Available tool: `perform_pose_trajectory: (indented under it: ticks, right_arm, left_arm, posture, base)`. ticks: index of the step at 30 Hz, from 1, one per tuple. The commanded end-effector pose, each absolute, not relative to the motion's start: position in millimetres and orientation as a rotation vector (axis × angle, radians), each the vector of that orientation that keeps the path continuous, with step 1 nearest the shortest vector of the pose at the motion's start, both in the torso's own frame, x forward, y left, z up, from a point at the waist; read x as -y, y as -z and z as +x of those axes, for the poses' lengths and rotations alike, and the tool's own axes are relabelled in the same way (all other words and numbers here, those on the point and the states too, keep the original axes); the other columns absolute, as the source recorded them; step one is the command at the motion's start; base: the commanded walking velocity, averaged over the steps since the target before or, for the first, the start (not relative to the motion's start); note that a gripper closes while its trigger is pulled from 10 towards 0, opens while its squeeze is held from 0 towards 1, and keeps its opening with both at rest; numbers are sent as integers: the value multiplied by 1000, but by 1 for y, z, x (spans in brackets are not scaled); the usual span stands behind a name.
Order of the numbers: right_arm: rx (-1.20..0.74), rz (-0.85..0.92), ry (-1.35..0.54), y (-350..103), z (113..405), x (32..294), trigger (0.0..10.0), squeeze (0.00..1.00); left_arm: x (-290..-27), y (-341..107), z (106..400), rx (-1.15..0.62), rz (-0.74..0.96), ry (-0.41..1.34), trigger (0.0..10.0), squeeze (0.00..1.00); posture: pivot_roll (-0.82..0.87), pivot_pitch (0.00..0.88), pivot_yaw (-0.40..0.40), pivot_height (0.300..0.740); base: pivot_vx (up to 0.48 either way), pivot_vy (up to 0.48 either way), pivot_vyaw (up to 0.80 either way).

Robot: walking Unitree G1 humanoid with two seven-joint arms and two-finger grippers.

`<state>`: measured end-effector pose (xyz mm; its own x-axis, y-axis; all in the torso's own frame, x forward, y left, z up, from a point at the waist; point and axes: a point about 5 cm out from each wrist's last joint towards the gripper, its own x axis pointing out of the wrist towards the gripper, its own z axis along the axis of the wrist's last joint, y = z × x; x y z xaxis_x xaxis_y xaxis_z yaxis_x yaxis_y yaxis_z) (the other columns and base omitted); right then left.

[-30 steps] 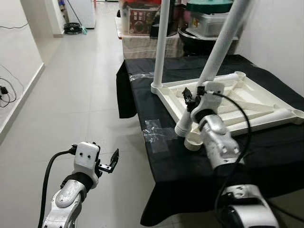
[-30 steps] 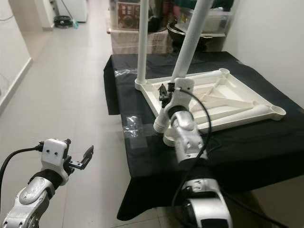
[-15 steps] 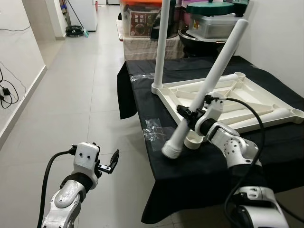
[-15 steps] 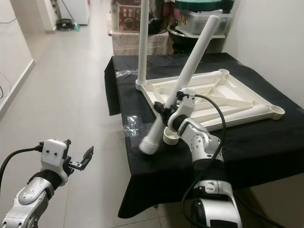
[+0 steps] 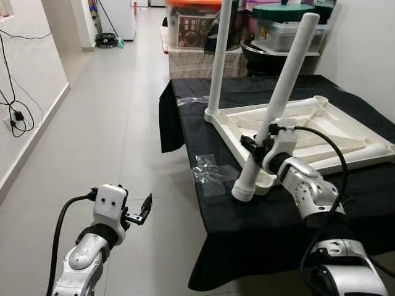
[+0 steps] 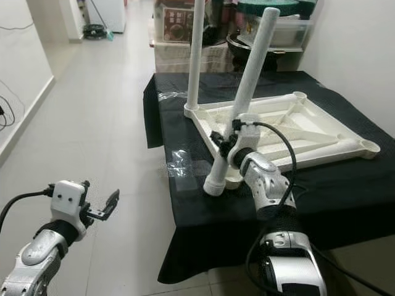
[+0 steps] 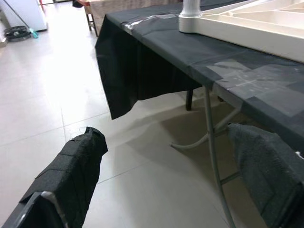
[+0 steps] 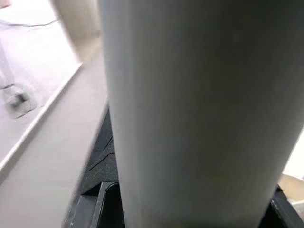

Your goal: Building children table

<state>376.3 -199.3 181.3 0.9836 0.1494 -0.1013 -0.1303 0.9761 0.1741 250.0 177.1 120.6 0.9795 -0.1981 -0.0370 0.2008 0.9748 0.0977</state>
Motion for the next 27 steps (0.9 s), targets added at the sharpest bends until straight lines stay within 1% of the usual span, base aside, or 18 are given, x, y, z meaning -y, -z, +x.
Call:
perform_pose_trajectory:
  ticks: [1,2,3,5,8,10,11,12,13,14,15,18,22,25,27]
  right_arm:
    - [-36,76,-45,-197,377,220,10000,0]
    - [5,27,-17,-204,376,226,10000,0]
    - [5,27,-17,-204,376,226,10000,0]
    - [63,28,40,-210,374,232,10000,0]
    - [97,53,53,-210,374,229,10000,0]
    - [114,100,24,-207,374,220,10000,0]
    - [114,100,24,-207,374,220,10000,0]
    - [120,153,-4,-207,374,213,10000,0]
    - [120,153,-4,-207,374,213,10000,0]
    - [175,225,-64,-221,373,204,10000,0]
    - [201,233,-78,-227,373,202,10000,0]
    - [237,210,-70,-236,373,204,10000,0]
    - [350,104,60,-261,371,227,10000,0]
    - [347,108,68,-262,372,228,10000,0]
    - [338,121,49,-261,371,219,10000,0]
  left_arm:
    - [-176,-120,250,-27,103,204,10000,0]
    - [-175,-120,250,-27,102,206,10000,0]
    - [-175,-120,250,-27,102,206,10000,0]
    - [-174,-119,250,-28,101,209,10000,0]
    - [-173,-119,251,-28,103,212,10000,0]
    - [-173,-119,251,-27,103,212,10000,0]
    - [-173,-119,251,-27,103,212,10000,0]
    - [-173,-119,251,-26,102,213,10000,0]
    - [-173,-119,251,-26,102,213,10000,0]
    - [-172,-119,251,-27,101,216,10000,0]
    - [-172,-118,251,-28,101,217,10000,0]
    - [-172,-118,251,-28,101,219,10000,0]
    - [-169,-119,253,-20,97,224,10000,0]
    - [-168,-120,253,-11,87,226,10000,0]
    - [-166,-121,252,-8,90,235,10000,0]
  posture:
    - [78,0,-76,740]
    - [74,0,-73,740]
    - [74,0,-73,740]
    - [70,0,-72,740]
    - [71,0,-73,740]
    - [73,0,-74,740]
    - [73,0,-74,740]
    - [74,0,-74,740]
    - [74,0,-74,740]
    - [68,0,-69,740]
    - [68,0,-69,740]
    - [59,0,-67,740]
    - [54,0,-68,740]
    - [53,0,-69,740]
    - [54,0,-67,740]
  base:
    - [0,0,0]
    - [0,0,0]
    - [0,0,0]
    - [0,0,0]
    - [0,0,0]
    - [0,0,0]
    - [0,0,0]
    - [0,0,0]
    - [0,0,0]
    - [0,0,0]
    - [0,0,0]
    - [0,0,0]
    - [0,0,0]
    - [0,0,0]
    - [0,0,0]
